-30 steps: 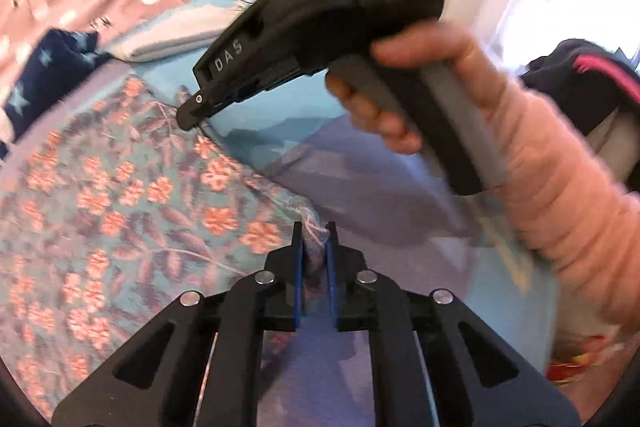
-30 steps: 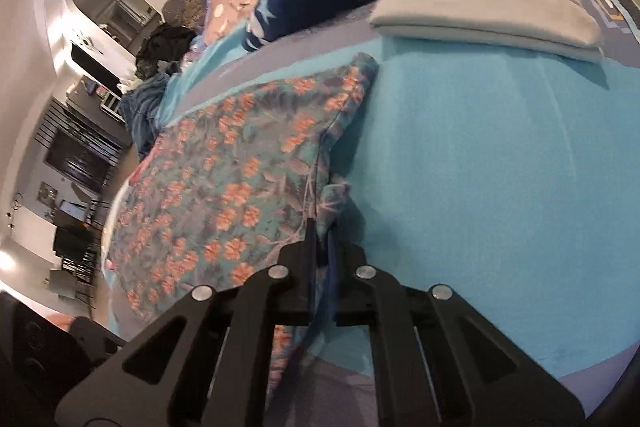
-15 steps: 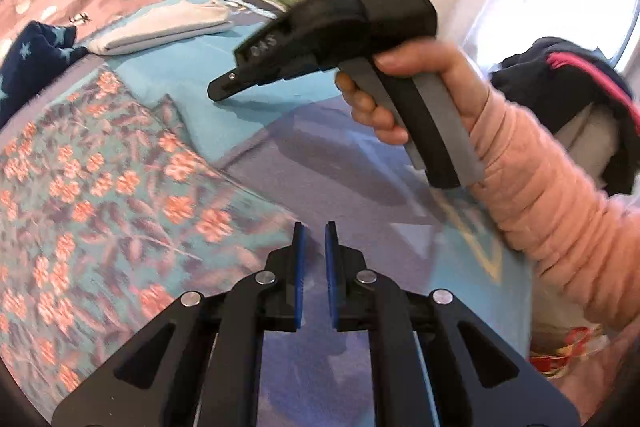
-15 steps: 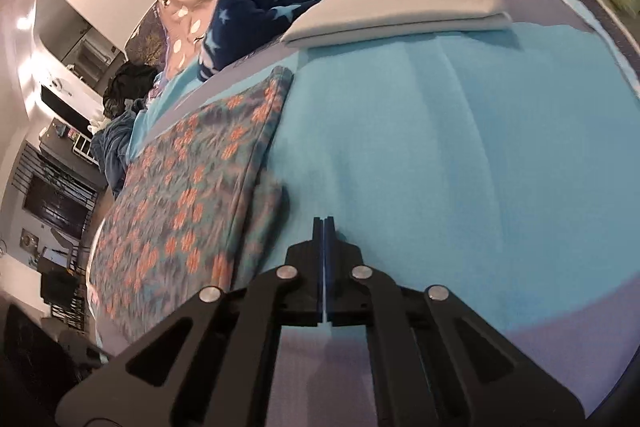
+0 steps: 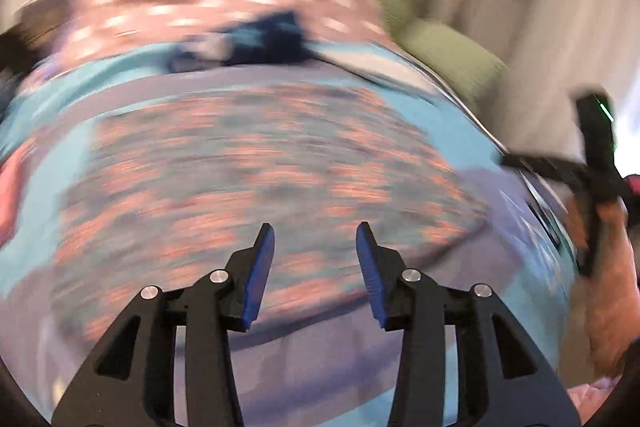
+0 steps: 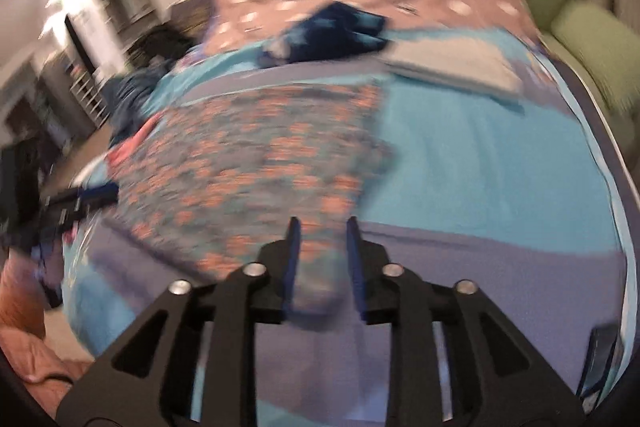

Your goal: Fold small clothes

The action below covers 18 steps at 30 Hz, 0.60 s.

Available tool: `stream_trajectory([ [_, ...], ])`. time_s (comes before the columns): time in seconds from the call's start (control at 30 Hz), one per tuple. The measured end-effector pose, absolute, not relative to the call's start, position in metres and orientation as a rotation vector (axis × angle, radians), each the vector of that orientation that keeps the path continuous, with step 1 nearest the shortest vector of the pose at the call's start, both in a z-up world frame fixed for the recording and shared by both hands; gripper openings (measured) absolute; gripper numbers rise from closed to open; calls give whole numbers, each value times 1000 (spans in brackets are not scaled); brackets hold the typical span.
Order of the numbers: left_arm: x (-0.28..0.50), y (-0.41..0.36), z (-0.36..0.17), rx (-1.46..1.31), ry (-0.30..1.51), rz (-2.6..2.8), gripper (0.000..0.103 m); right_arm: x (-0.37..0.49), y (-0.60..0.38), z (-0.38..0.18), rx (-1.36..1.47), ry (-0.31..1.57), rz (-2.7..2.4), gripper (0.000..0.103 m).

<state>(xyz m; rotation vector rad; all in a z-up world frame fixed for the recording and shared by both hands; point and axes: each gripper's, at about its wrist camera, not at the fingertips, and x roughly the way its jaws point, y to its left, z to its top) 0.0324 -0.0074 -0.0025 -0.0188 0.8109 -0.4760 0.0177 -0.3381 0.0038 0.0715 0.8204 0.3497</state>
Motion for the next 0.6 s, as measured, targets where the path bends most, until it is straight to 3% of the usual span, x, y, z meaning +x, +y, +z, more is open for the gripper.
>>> stream_trajectory([
  [0.3,-25,186,-13,-267,732,-115,44,-22,-117,4,-382,758,759,47],
  [0.47,-30,174,-30,-184,735,-301,32,-29,-56,-5,-406,817,866,53],
  [0.6,-6,162,-43,-84,755,-435,32,-25,-53,-7,-382,872,795,57],
])
